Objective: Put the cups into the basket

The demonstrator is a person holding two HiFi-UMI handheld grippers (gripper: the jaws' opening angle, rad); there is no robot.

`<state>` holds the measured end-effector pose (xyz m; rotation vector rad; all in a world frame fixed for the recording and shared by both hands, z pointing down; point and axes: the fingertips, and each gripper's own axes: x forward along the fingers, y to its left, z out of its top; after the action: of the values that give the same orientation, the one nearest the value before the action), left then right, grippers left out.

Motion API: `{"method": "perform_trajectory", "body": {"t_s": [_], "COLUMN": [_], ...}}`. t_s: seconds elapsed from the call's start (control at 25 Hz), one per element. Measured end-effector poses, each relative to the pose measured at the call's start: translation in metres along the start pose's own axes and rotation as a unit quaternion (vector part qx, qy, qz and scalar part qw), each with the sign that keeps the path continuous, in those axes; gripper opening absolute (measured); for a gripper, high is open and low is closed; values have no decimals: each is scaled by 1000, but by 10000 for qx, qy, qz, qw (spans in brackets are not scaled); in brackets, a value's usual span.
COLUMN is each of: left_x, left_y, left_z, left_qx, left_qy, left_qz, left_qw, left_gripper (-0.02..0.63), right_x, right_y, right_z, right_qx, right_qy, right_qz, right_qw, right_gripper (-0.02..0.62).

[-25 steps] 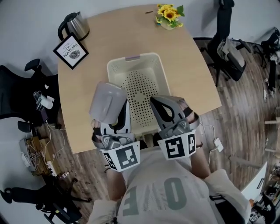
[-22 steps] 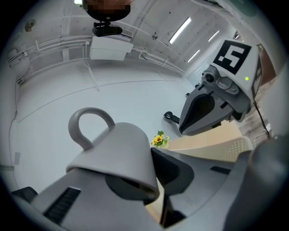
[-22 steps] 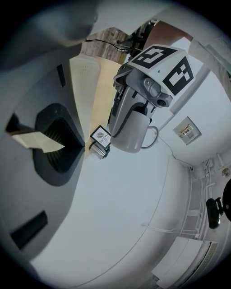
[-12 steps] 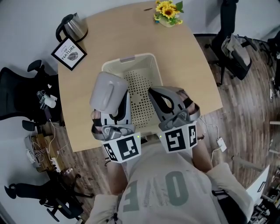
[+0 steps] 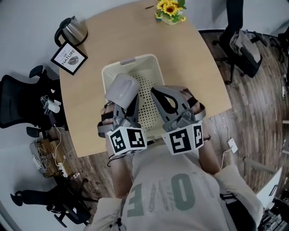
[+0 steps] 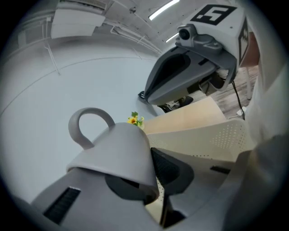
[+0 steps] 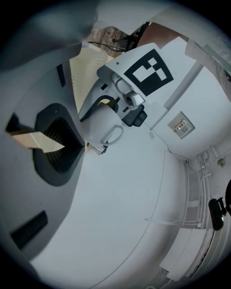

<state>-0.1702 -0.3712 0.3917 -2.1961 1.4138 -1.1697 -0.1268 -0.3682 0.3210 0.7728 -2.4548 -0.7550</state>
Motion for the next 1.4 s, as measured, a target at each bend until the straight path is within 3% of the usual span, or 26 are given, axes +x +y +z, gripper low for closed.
{"method": "perform_trajectory", "body": {"t_s": [0.2, 0.36, 0.52, 0.76, 0.96, 1.04, 1.2, 1.4], "left_x": [32, 46, 50, 56, 54, 51, 54, 56], "left_y": [-28, -42, -59, -94, -126, -133, -138, -137], "left_z": [-37, -60, -80, -99, -130, -139, -142, -137], "left_qx": [350, 1034, 1694, 2561, 3000, 3082, 3287, 3229], "left_qy": [758, 1287, 1726, 2045, 2383, 2466, 2492, 2478], "left_qz": [-835, -1501, -2110, -2881, -3515, -3653, -3662, -3597], "left_qw": [9930, 9748, 9471, 8998, 8542, 8431, 8341, 8396], "left_gripper": [54, 55, 55, 55, 55, 55, 57, 94], "right_x": [-2, -6, -11, -17, -23, -26, -31, -35], "right_y": [0, -6, -10, -13, -10, -9, -7, -9], "right_z": [-3, -11, -19, -20, -26, -27, -33, -37], "right_qx": [122, 243, 350, 601, 579, 581, 612, 634], "right_qy": [-19, 43, 111, 47, 140, 180, 256, 289], "right_qz": [8, -61, -97, -94, -128, -123, -121, -151], "right_qw": [9999, 9997, 9993, 9981, 9981, 9981, 9977, 9975], "right_gripper": [-2, -2, -2, -2, -2, -2, -2, -2]}}
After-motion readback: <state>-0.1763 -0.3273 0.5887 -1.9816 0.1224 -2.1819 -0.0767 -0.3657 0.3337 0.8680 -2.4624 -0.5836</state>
